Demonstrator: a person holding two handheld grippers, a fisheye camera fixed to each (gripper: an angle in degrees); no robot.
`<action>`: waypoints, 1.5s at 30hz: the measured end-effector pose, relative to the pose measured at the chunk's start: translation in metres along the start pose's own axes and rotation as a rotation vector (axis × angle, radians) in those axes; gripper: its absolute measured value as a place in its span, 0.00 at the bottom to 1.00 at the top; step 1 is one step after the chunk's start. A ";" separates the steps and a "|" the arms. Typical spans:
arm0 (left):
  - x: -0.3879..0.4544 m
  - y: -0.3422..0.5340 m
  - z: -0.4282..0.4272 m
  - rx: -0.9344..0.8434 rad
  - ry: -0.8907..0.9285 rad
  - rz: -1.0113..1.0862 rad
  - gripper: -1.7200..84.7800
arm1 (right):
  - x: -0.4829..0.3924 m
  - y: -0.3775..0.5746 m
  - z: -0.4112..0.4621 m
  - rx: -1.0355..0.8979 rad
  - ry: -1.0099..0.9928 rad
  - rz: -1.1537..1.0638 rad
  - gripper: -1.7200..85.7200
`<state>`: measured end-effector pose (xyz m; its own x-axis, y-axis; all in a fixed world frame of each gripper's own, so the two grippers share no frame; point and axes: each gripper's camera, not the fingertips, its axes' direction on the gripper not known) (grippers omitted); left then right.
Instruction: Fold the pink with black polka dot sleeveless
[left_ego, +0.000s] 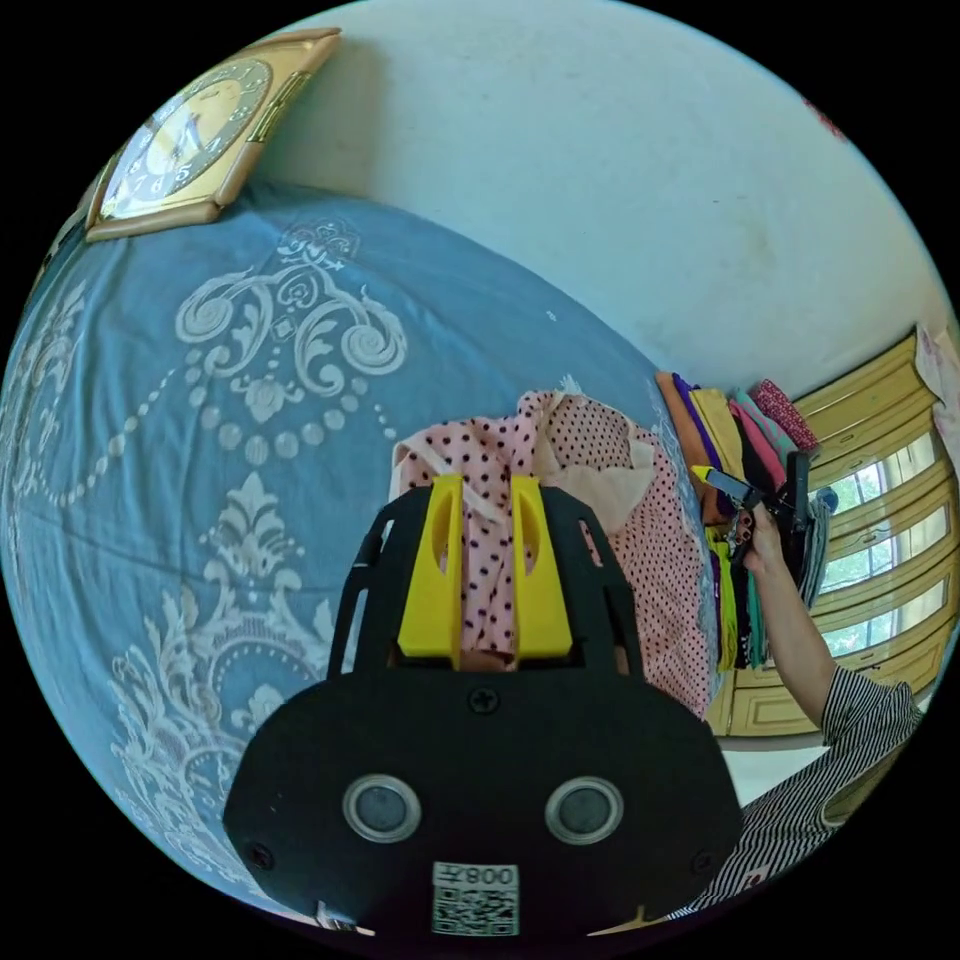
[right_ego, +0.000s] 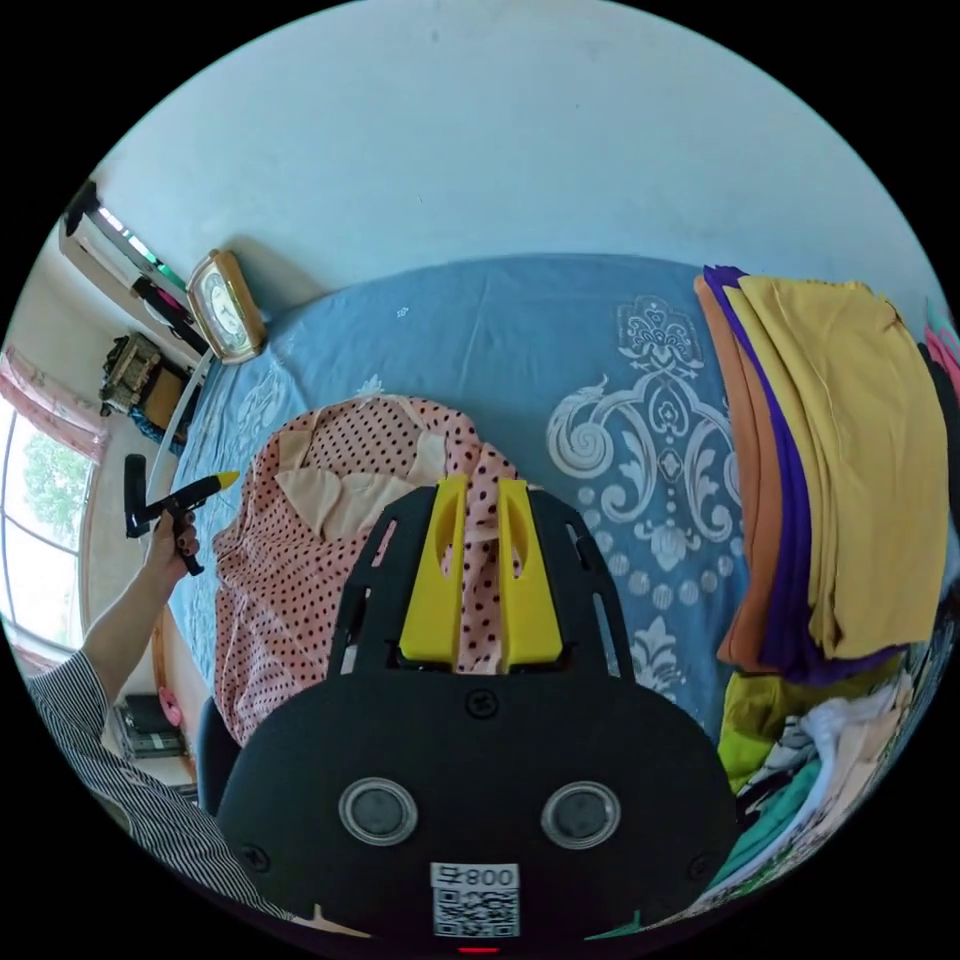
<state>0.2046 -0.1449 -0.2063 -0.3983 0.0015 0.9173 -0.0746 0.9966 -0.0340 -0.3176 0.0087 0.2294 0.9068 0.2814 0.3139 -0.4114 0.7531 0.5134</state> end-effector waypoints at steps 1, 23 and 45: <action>-0.001 -0.016 0.006 -0.016 -0.016 0.007 0.10 | 0.000 -0.006 0.006 -0.005 0.005 0.001 0.09; -0.048 -0.154 -0.029 -0.001 -0.102 -0.027 0.03 | -0.037 -0.128 0.092 0.013 0.112 0.008 0.02; 0.053 -0.283 0.008 -0.170 0.024 0.445 0.11 | -0.231 -0.228 0.206 -0.127 0.016 -0.450 0.07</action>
<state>0.1969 -0.4270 -0.1510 -0.3364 0.4307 0.8375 0.2497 0.8983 -0.3616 -0.4524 -0.3498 0.2042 0.9942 -0.0817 0.0695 0.0369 0.8688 0.4938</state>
